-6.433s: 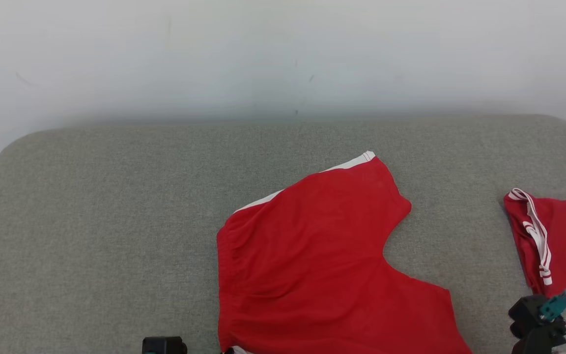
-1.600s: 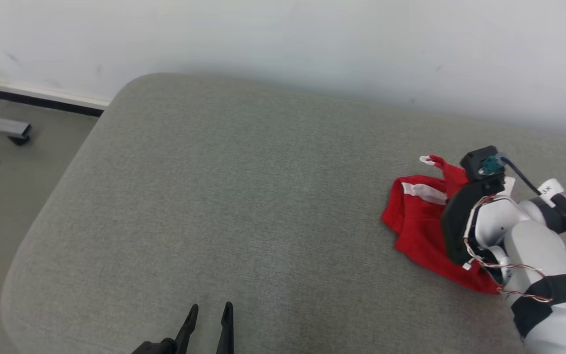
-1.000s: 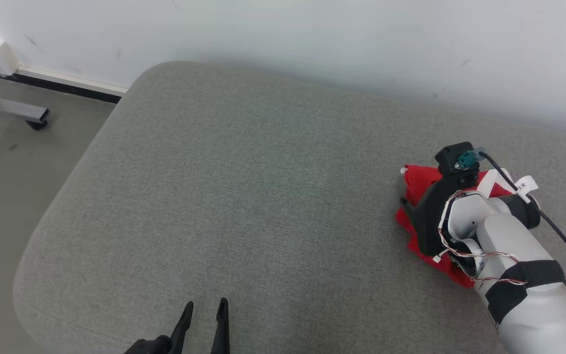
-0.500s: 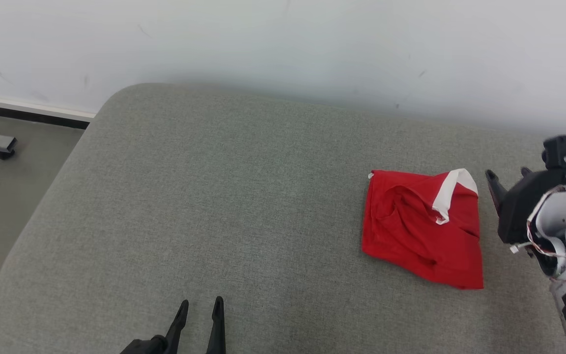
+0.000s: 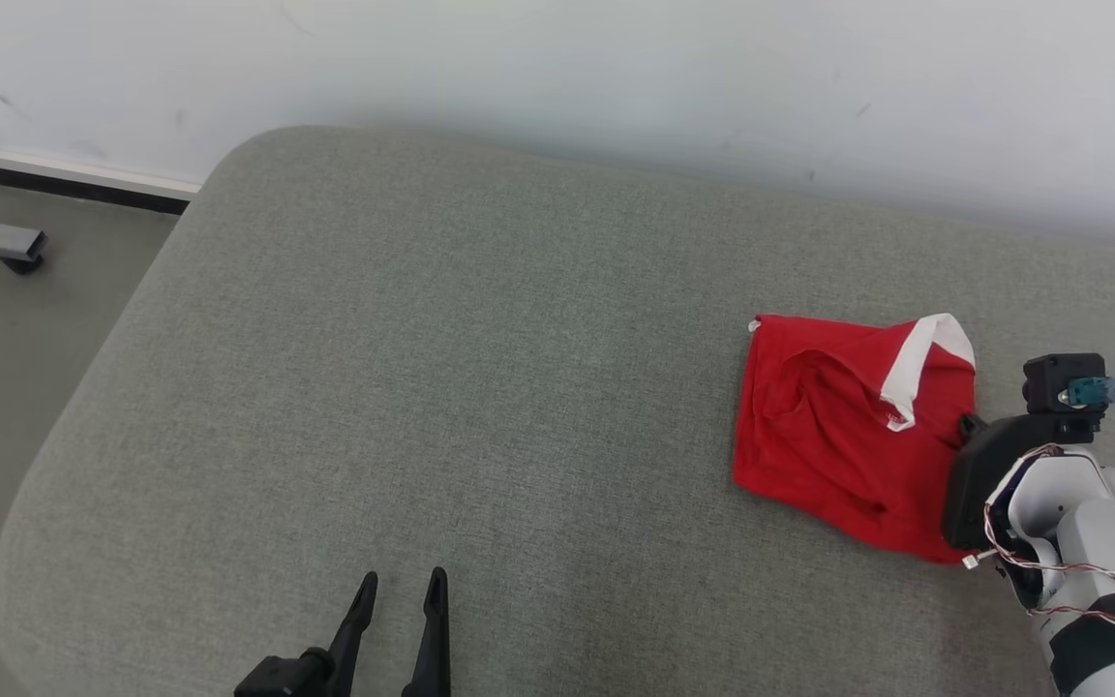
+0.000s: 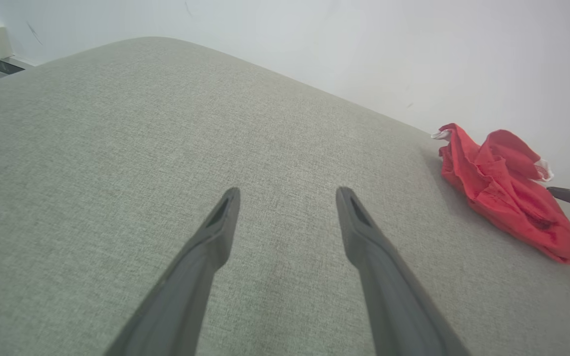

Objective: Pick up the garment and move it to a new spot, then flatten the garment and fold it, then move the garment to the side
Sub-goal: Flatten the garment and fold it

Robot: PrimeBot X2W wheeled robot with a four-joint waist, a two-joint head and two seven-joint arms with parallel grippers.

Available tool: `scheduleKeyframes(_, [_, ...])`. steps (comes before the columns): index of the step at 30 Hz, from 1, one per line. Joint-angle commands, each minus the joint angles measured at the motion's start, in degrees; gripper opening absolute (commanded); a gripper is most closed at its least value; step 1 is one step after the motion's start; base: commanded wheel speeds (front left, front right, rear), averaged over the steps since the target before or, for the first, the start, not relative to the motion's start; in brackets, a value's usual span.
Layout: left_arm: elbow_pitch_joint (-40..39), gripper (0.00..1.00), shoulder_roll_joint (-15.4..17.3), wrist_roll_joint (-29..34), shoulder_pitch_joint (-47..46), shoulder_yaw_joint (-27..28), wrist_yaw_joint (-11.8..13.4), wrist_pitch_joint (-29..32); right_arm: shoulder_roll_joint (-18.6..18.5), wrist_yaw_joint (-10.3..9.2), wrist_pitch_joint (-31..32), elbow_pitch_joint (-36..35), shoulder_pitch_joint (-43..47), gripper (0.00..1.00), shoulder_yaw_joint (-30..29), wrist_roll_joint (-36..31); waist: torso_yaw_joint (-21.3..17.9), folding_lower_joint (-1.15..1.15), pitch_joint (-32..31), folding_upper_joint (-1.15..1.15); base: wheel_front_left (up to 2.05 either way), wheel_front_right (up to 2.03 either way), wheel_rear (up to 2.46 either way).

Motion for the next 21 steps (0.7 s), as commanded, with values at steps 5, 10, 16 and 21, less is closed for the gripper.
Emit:
scheduleKeyframes(5, [-0.32,1.0,-0.24,0.91,-0.79,-0.1,-0.46,-0.16,1.17,-0.14,-1.37,2.61,-2.26,0.0,-0.03,-1.38,1.51,0.0,1.3,0.0,0.0,0.0,0.0])
scheduleKeyframes(10, [0.26,1.0,-0.36,0.65,-0.99,-0.7,-0.44,-0.16,1.86,-0.14,-0.74,6.03,-4.31,0.0,0.33,-1.8,3.22,0.0,1.33,0.0,0.0,0.0,0.0])
scheduleKeyframes(16, [0.83,1.0,-0.48,0.57,-0.68,-1.25,-0.59,-0.15,1.72,-0.14,-2.47,8.65,-7.86,0.0,0.19,-1.32,5.65,0.0,0.74,0.0,0.0,0.0,0.0])
scheduleKeyframes(21, [0.99,1.0,-0.54,0.21,-0.39,-1.36,-0.5,-0.16,1.19,-0.14,-4.44,10.09,-11.75,0.0,0.45,-2.06,7.58,0.0,0.51,0.0,0.0,0.0,0.0])
